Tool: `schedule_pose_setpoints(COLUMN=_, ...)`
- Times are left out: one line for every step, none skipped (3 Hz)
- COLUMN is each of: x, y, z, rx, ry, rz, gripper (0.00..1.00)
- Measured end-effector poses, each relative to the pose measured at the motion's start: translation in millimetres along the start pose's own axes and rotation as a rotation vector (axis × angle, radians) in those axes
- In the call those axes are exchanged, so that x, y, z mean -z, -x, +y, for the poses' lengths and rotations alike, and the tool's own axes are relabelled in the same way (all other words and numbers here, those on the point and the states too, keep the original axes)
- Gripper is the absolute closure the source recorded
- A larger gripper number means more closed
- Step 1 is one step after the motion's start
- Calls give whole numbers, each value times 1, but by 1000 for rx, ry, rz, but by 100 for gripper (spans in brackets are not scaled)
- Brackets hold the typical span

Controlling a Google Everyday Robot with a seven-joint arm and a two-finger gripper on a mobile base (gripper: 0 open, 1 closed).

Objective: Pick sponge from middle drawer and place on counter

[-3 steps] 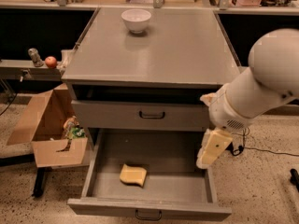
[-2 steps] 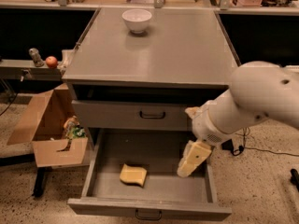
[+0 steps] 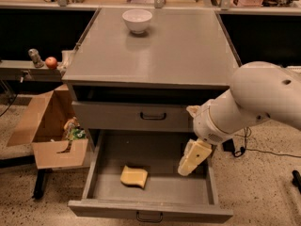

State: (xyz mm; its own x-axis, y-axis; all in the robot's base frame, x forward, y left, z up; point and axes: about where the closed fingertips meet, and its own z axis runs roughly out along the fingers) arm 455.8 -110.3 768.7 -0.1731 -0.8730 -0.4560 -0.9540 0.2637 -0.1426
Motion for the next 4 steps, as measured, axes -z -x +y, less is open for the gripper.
schedule_pose_setpoints(x=-46, y=-27, z=14, rx=-21, ry=59, rz=-36, gripper=0)
schedule_pose_setpoints(x=-118, y=-67, z=43, rx=-60, ry=138, rz=-113, gripper=0)
schedule_pose_setpoints(x=-154, y=-84, z=55, rx=-84, ry=187, rz=-146, gripper=0)
schedule_pose_setpoints(x=-158, y=-82, z=55, rx=-83, ry=190, rz=-145, gripper=0)
